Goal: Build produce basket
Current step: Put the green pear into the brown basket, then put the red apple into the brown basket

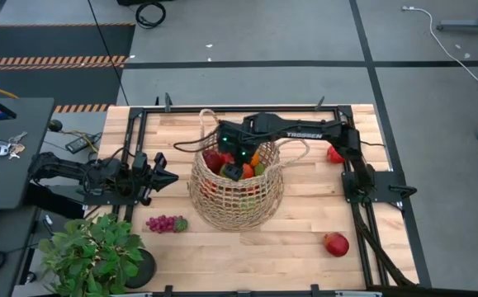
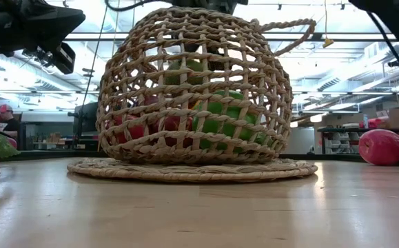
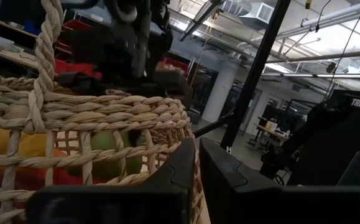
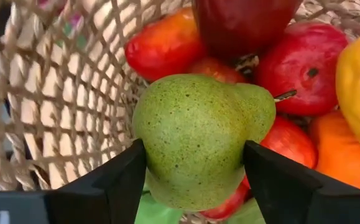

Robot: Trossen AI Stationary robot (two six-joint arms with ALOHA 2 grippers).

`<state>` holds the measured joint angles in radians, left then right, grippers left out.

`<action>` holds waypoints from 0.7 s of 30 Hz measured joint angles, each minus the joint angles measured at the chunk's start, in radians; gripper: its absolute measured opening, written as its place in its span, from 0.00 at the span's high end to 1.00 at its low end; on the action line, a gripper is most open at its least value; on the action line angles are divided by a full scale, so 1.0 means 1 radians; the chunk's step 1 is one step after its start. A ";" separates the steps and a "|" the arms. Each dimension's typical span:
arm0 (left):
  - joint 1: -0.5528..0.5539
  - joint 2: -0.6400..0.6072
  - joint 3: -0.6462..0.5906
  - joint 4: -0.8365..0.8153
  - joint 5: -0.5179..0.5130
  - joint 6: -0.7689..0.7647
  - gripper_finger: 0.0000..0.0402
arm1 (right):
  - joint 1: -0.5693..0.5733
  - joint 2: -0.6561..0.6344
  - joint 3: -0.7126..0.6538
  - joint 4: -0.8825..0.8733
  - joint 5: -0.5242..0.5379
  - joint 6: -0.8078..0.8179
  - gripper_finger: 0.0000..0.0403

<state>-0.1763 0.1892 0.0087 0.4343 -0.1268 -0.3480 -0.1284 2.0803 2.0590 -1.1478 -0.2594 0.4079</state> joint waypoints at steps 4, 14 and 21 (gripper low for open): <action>0.000 0.000 0.000 0.000 0.000 0.000 0.91 | -0.003 0.008 0.001 -0.012 -0.005 -0.060 0.31; 0.000 0.000 0.000 0.000 0.000 0.000 0.93 | -0.034 -0.015 0.001 -0.032 -0.049 -0.059 0.11; 0.000 0.000 0.000 0.000 0.000 0.000 0.91 | -0.066 -0.104 0.000 -0.045 -0.035 0.028 0.12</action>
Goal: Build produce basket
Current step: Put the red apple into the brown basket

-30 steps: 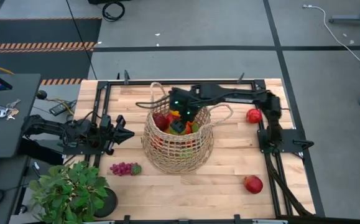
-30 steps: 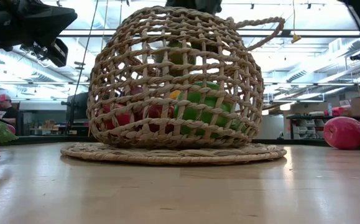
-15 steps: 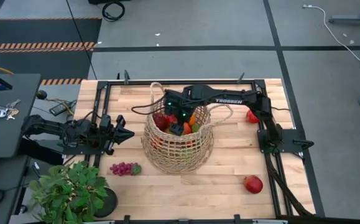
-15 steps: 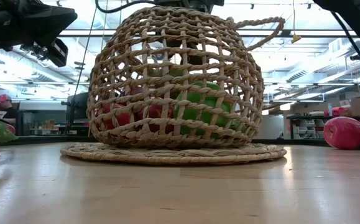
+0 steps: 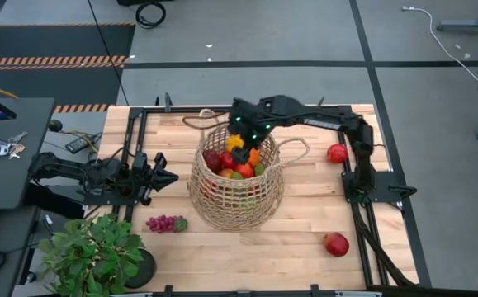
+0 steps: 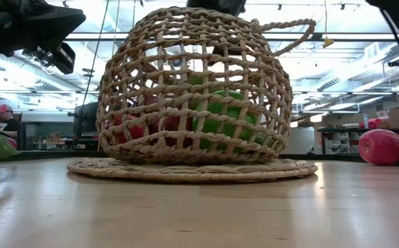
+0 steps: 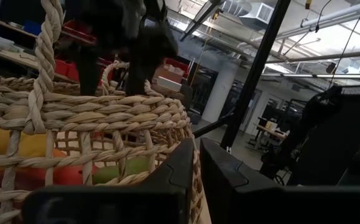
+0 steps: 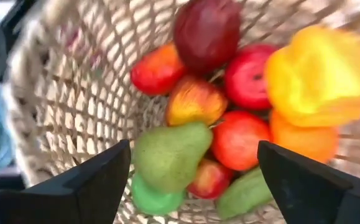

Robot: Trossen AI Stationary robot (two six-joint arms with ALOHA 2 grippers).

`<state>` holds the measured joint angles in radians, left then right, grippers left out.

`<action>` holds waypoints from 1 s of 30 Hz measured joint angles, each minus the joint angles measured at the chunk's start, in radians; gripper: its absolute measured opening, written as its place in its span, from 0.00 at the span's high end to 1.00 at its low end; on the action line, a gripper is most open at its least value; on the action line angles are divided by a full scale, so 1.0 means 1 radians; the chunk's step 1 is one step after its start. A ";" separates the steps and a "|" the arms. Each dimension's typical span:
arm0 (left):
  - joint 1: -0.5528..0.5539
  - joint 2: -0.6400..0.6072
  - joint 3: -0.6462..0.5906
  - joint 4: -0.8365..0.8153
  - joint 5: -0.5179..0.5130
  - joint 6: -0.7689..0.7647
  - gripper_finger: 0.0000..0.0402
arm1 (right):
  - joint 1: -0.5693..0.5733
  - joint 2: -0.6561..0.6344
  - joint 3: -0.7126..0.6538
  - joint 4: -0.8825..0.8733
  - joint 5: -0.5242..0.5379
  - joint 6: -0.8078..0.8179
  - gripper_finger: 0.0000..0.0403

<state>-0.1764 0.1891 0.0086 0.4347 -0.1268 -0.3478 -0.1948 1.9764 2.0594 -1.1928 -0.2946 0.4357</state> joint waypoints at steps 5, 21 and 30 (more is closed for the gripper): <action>0.000 0.000 0.000 0.000 0.000 0.000 0.92 | 0.007 -0.113 0.000 -0.042 0.172 0.006 0.13; 0.000 0.000 0.000 0.000 0.000 0.000 0.93 | -0.055 -0.436 -0.044 -0.253 0.459 -0.002 0.13; 0.000 0.000 0.000 0.000 0.000 0.000 0.91 | -0.198 -0.604 -0.369 -0.240 0.461 0.014 0.13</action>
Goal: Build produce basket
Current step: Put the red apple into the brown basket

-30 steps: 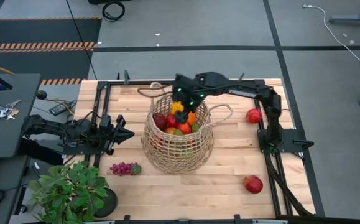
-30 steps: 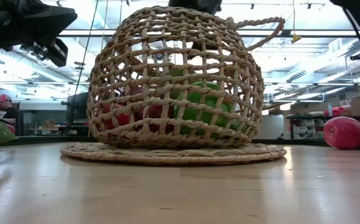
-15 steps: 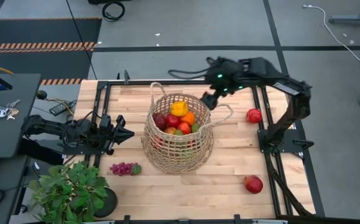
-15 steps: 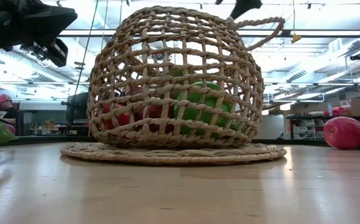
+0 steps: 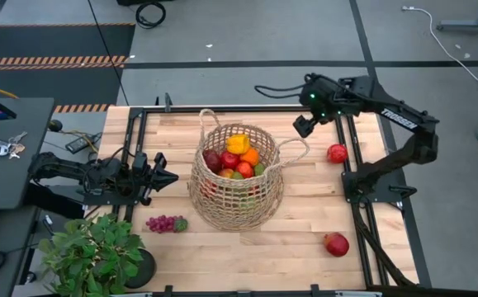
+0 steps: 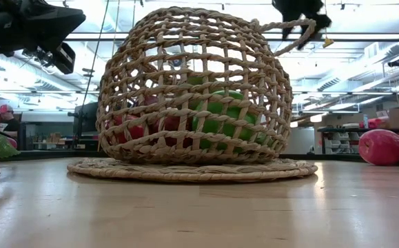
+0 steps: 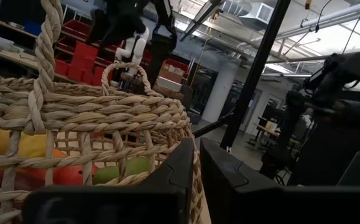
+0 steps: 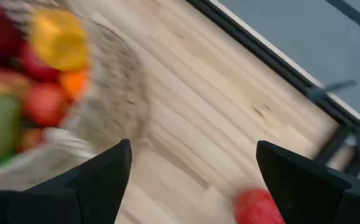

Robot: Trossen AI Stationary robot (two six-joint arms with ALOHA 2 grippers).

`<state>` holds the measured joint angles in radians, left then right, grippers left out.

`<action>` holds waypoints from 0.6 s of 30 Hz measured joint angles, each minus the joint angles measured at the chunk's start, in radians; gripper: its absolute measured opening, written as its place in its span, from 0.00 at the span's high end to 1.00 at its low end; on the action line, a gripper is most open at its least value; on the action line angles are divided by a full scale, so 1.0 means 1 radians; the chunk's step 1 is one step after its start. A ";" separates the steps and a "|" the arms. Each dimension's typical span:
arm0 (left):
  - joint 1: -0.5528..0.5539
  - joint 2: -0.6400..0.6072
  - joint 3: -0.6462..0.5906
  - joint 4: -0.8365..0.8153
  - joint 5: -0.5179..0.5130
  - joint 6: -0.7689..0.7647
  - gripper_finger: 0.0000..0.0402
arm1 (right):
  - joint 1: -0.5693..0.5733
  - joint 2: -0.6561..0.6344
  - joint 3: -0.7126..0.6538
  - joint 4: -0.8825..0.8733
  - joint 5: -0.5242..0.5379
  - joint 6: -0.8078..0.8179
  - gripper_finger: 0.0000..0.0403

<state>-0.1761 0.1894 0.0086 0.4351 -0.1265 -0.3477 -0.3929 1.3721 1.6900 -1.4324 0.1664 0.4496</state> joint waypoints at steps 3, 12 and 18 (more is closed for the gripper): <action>0.000 0.000 0.000 0.000 0.000 0.000 0.91 | -0.024 -0.050 -0.112 0.011 0.051 0.010 0.13; 0.000 0.000 0.000 0.000 0.000 0.000 0.92 | -0.210 -0.116 -0.318 0.005 0.100 0.186 0.13; 0.000 0.000 0.000 0.000 0.000 0.000 0.91 | -0.337 -0.089 -0.421 -0.013 -0.014 0.124 0.13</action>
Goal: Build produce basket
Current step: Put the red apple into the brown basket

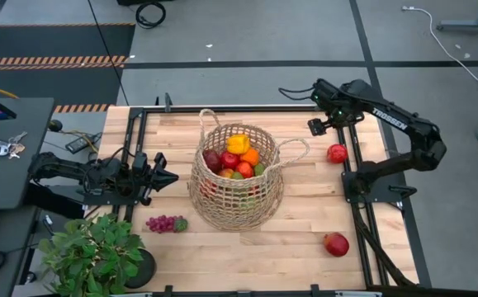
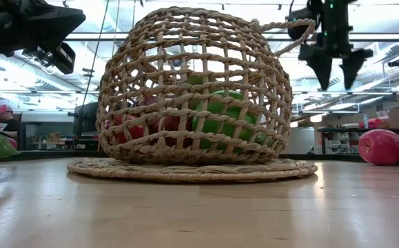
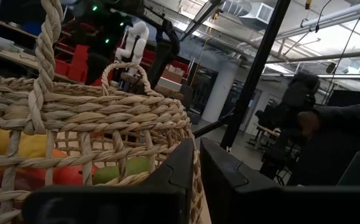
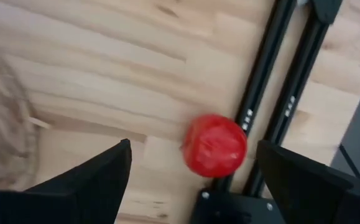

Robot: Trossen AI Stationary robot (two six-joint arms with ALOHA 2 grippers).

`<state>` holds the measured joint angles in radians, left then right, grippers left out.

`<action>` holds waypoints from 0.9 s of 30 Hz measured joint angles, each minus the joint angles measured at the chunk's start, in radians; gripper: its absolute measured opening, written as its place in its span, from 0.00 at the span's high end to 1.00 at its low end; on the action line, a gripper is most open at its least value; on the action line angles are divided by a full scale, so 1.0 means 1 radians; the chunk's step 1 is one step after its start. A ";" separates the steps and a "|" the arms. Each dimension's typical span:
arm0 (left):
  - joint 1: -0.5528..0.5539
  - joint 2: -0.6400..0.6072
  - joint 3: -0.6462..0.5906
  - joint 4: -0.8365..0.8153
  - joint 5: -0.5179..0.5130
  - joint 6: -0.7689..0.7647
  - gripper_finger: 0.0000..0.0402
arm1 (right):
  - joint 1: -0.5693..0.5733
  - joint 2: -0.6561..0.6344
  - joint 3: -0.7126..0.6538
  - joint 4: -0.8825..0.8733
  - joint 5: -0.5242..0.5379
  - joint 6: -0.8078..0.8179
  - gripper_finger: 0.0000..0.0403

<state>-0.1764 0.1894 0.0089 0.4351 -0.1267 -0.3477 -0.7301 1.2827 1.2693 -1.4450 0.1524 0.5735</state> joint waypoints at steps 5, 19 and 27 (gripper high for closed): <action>0.000 0.000 0.000 0.000 0.000 0.000 0.93 | -0.056 0.010 -0.075 0.006 -0.022 -0.066 0.09; 0.000 0.000 0.000 0.000 0.000 0.000 0.93 | -0.075 0.007 -0.282 0.009 -0.094 0.081 0.02; 0.000 0.000 0.000 0.000 0.000 0.000 0.91 | -0.075 -0.040 -0.410 0.144 -0.057 0.223 0.01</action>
<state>-0.1762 0.1893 0.0086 0.4351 -0.1266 -0.3478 -0.8049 1.2429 0.8593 -1.3012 0.0959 0.7966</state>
